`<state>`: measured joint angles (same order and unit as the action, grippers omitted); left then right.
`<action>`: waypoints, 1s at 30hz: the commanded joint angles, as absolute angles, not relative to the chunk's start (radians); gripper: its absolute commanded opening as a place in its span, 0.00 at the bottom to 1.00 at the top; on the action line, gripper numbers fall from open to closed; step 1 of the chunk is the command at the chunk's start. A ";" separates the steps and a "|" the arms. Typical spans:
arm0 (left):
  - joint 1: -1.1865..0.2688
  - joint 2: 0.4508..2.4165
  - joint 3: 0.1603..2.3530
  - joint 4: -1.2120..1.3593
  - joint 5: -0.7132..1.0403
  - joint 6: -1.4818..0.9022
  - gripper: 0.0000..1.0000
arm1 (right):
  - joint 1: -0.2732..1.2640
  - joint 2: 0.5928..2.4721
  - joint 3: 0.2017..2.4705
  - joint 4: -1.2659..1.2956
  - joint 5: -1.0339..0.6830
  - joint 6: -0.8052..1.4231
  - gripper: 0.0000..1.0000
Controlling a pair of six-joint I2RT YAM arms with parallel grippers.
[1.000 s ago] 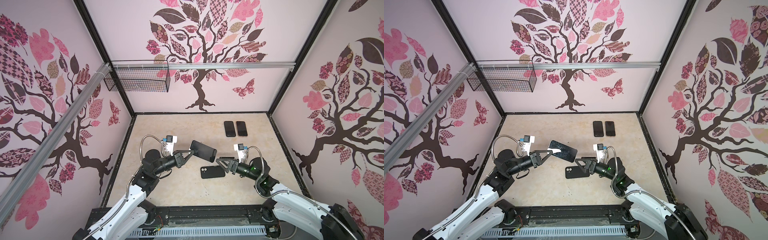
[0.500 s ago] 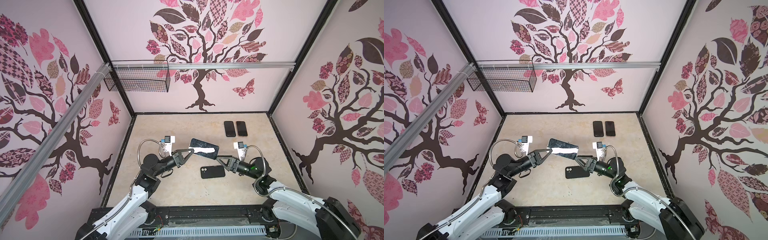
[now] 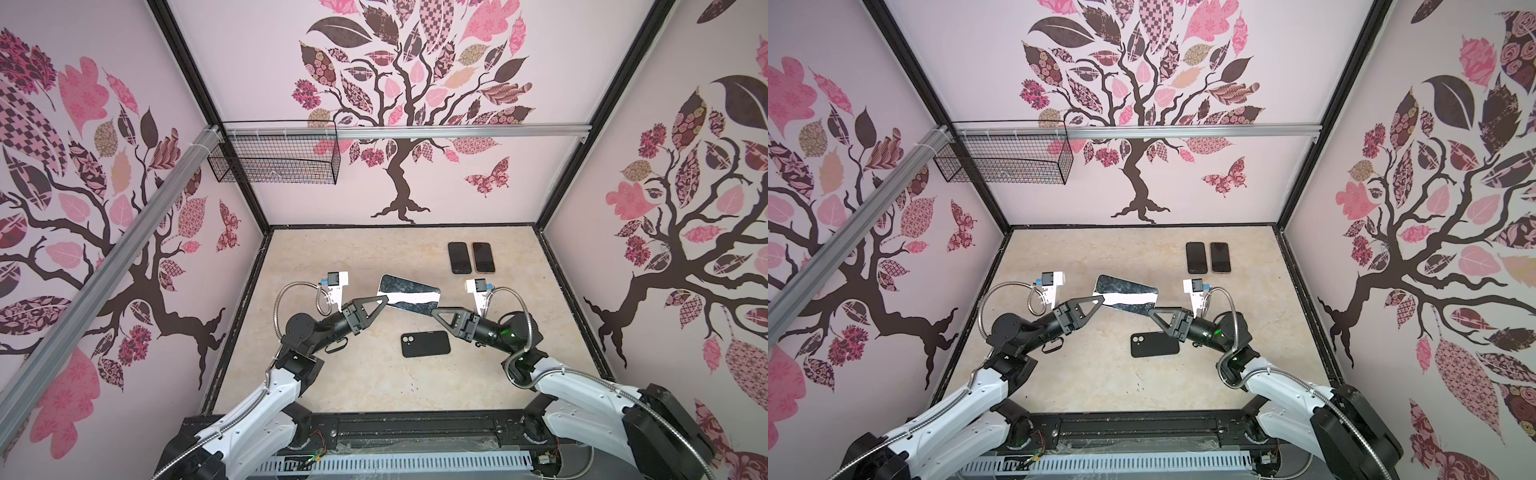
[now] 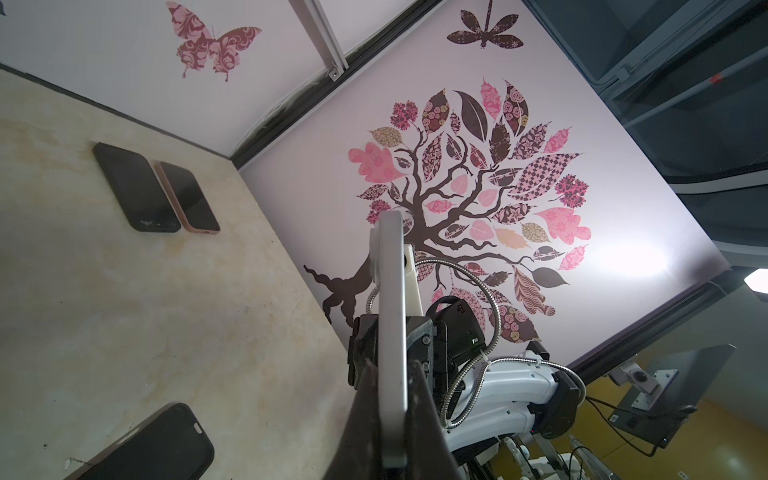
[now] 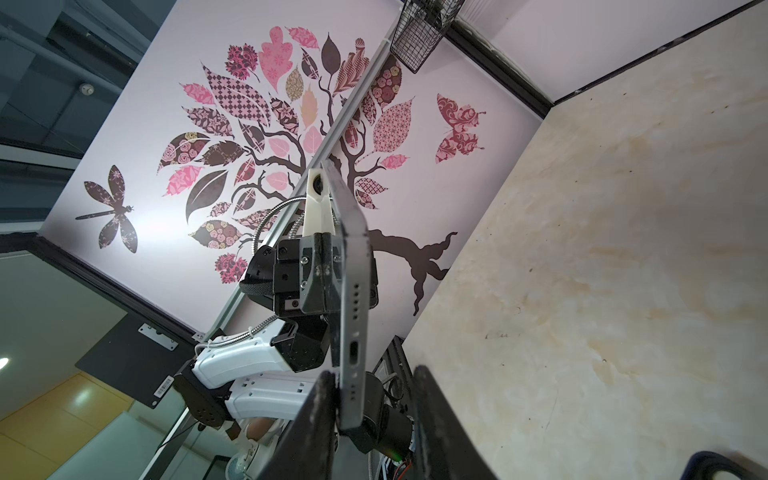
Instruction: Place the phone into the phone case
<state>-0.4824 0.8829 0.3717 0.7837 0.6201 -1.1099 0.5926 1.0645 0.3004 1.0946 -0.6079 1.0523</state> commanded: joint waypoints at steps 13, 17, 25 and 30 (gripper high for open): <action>-0.490 0.895 0.340 0.952 0.642 -1.143 0.00 | 0.593 1.147 0.368 1.306 -0.662 1.154 0.22; -0.492 0.913 0.339 0.987 0.641 -1.155 0.00 | 0.592 1.174 0.374 1.349 -0.668 1.179 0.18; -0.493 0.936 0.317 1.026 0.628 -1.165 0.08 | 0.592 1.177 0.374 1.360 -0.667 1.184 0.05; -0.492 0.910 0.312 0.933 0.613 -1.121 0.37 | 0.593 1.114 0.370 1.246 -0.628 1.124 0.02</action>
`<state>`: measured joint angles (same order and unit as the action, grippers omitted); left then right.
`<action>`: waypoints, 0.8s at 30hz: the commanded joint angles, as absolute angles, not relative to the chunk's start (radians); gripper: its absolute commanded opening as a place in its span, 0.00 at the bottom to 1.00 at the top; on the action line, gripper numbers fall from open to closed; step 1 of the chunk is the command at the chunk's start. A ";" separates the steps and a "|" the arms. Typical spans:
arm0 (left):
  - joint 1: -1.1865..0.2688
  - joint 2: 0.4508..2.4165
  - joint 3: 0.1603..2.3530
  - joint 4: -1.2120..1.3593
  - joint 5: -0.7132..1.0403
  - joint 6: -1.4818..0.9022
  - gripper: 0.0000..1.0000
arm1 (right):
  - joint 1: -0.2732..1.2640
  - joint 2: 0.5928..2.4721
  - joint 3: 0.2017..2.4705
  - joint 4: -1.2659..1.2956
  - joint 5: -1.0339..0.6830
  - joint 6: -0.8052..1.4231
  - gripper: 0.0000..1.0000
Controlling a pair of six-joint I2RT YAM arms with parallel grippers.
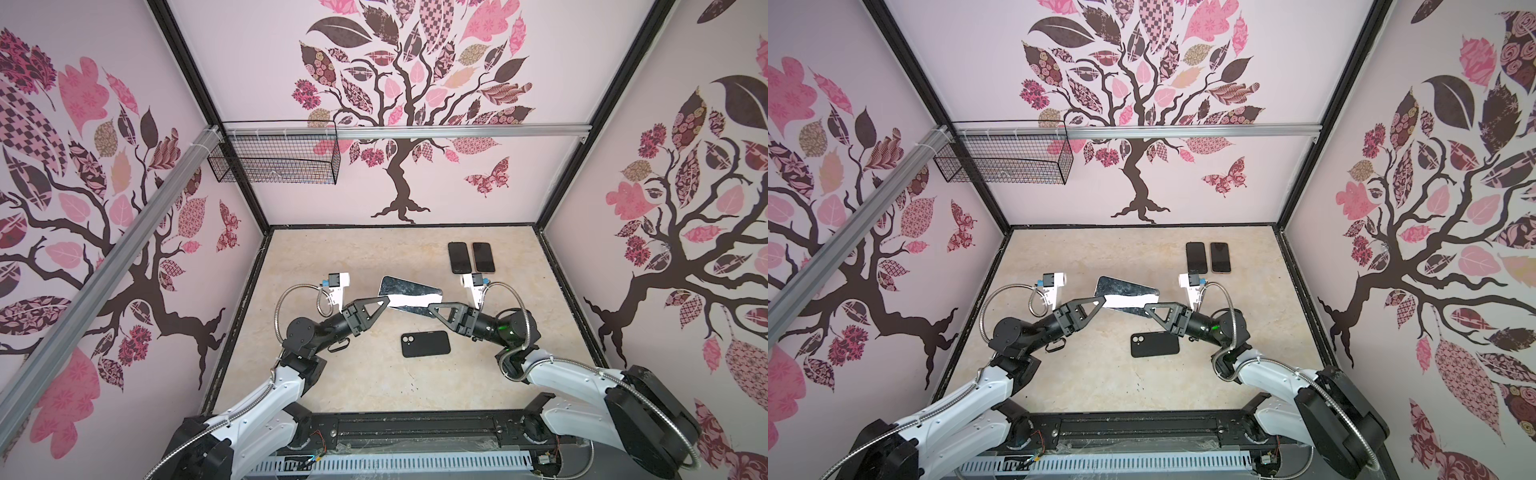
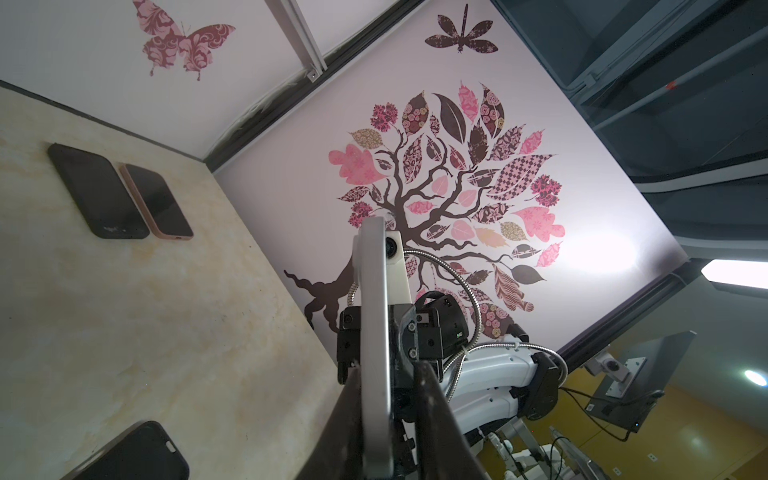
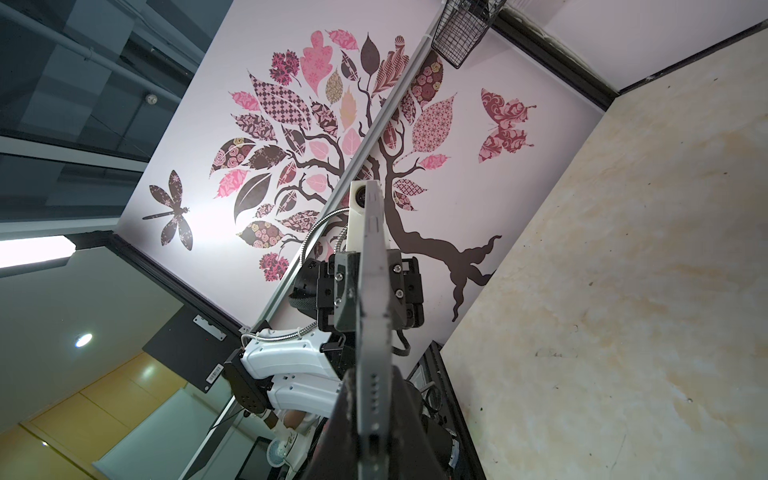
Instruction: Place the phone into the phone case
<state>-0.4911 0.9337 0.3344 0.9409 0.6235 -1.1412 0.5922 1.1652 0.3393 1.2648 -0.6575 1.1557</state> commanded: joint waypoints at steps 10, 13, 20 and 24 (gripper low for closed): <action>-0.485 0.685 0.376 0.224 0.412 -0.855 0.83 | 0.588 0.909 0.504 0.512 -0.507 0.750 0.00; -0.485 0.627 0.419 -0.020 0.292 -0.773 0.85 | 0.581 0.892 0.522 0.409 -0.487 0.696 0.00; -0.483 0.635 0.501 -0.277 0.166 -0.689 0.85 | 0.518 0.880 0.540 0.190 -0.481 0.598 0.00; -0.483 0.703 0.518 -0.299 0.193 -0.681 0.85 | 0.441 0.890 0.594 -0.037 -0.475 0.512 0.00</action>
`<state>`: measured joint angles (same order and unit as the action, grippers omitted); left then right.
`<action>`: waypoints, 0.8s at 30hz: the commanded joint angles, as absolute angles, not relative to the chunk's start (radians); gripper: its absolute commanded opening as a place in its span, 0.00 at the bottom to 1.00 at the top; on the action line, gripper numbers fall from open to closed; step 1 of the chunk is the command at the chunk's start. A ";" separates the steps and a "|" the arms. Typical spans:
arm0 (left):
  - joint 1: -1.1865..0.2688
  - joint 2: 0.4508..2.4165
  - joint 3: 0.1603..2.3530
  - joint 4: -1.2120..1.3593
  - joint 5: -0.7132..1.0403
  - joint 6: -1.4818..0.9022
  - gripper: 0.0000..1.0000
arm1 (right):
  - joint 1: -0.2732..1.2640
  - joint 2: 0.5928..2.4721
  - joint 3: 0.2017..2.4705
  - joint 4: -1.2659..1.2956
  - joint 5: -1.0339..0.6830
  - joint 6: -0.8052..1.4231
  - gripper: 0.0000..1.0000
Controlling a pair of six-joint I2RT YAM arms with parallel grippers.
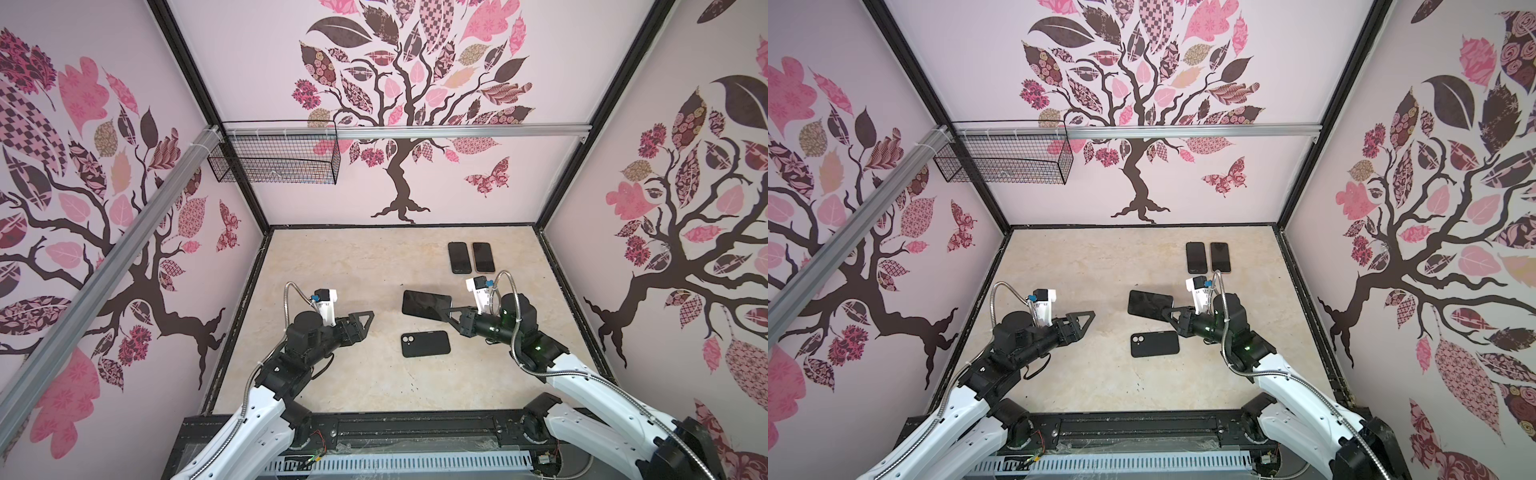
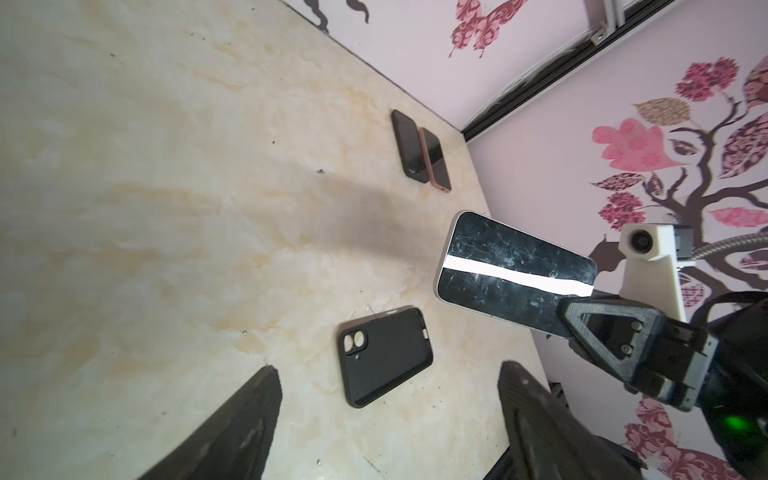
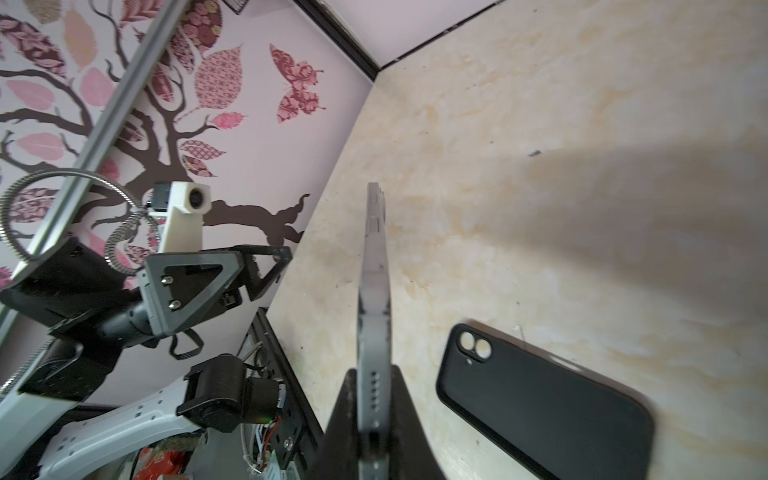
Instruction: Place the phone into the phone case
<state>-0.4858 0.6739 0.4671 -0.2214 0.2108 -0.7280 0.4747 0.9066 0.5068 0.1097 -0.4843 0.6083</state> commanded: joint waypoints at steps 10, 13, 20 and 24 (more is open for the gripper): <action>-0.517 0.912 0.545 -0.306 0.292 -0.669 0.82 | 0.405 0.939 0.613 -0.255 -0.515 0.437 0.00; -0.552 0.949 0.550 -0.305 0.291 -0.659 0.81 | 0.404 0.949 0.612 -0.256 -0.536 0.442 0.00; -0.589 1.031 0.536 -0.229 0.374 -0.649 0.80 | 0.403 1.025 0.606 -0.226 -0.623 0.450 0.00; -0.593 1.056 0.508 -0.170 0.389 -0.660 0.79 | 0.403 1.075 0.602 -0.200 -0.675 0.464 0.00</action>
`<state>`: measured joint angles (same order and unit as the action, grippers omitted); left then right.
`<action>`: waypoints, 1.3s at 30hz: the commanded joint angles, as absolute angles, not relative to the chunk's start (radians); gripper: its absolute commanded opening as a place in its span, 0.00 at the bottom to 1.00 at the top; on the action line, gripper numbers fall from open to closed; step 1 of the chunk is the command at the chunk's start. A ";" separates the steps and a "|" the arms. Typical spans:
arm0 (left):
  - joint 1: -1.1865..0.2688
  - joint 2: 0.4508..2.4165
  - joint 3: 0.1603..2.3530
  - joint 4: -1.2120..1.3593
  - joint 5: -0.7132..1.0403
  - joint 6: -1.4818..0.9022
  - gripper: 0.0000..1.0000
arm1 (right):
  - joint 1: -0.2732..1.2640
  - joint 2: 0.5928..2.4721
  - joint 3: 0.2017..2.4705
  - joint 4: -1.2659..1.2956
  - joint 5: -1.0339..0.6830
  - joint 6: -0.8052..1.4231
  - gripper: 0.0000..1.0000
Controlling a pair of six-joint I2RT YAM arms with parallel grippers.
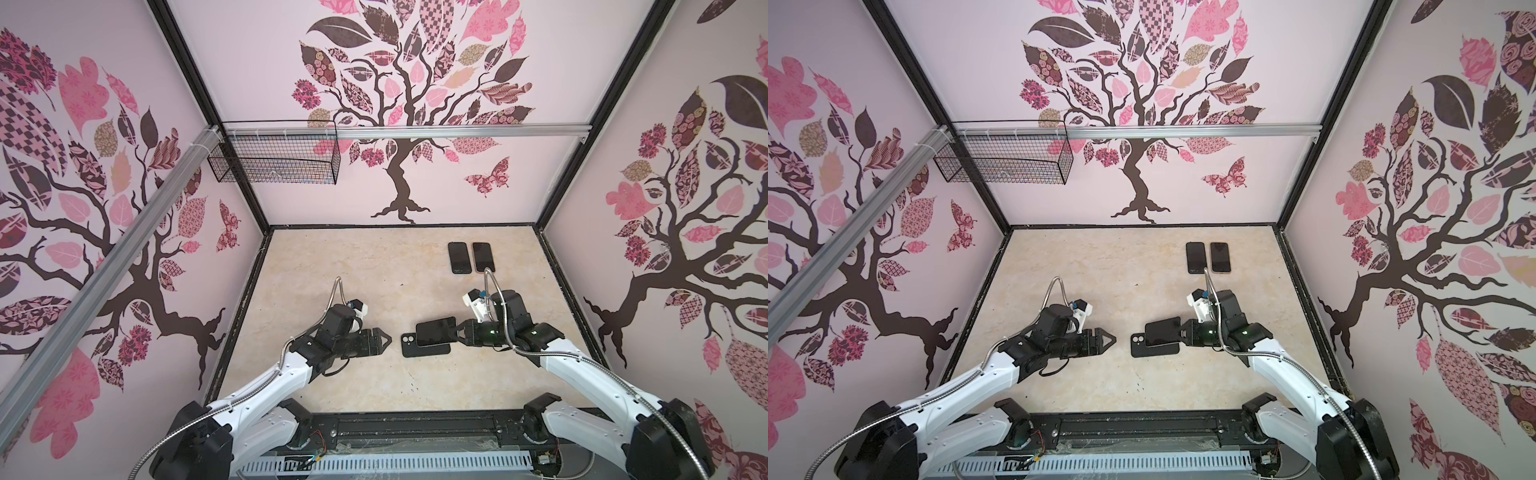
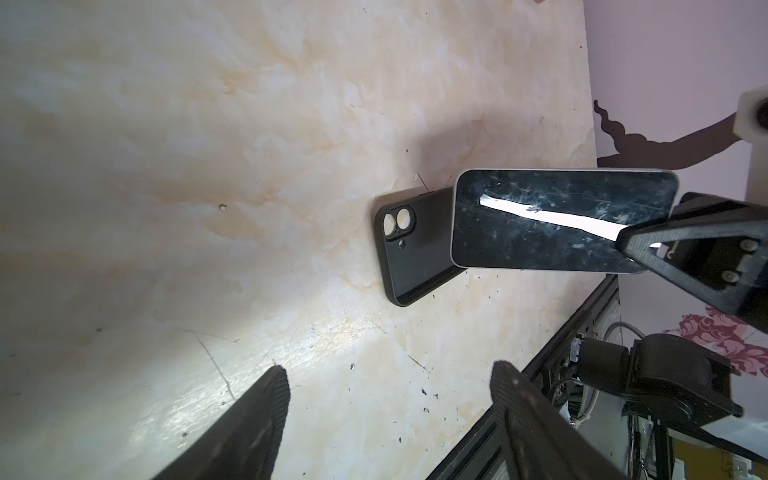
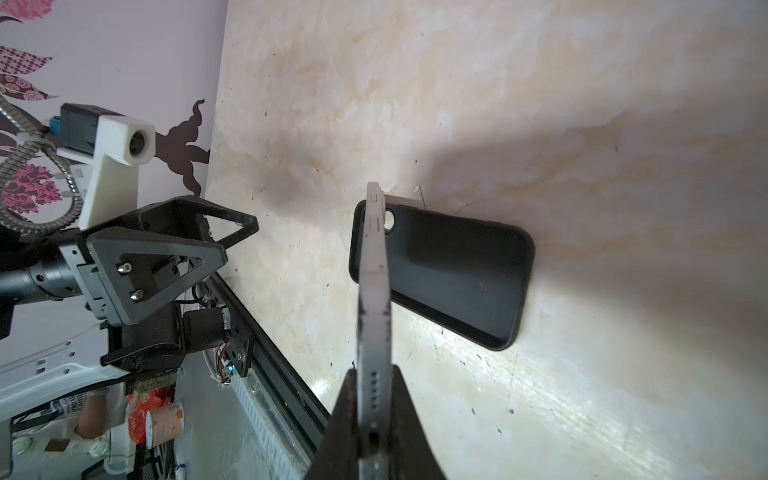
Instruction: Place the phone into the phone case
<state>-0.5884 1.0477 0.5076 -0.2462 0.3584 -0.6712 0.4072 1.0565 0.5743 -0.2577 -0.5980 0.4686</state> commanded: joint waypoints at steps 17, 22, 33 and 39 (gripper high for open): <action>-0.597 1.149 0.453 -0.042 0.425 -0.655 0.69 | 0.402 1.200 0.557 -0.059 -0.744 0.535 0.00; -0.602 1.170 0.431 0.010 0.423 -0.676 0.69 | 0.401 1.218 0.556 -0.047 -0.755 0.540 0.00; -0.605 1.225 0.423 0.045 0.416 -0.692 0.66 | 0.401 1.248 0.539 -0.027 -0.770 0.546 0.00; -0.607 1.238 0.420 0.055 0.417 -0.692 0.66 | 0.401 1.270 0.538 -0.031 -0.791 0.535 0.00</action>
<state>-0.6029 1.2297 0.4431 0.0185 0.4168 -0.6918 0.4042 1.2537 0.5346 -0.0643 -0.7425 0.5495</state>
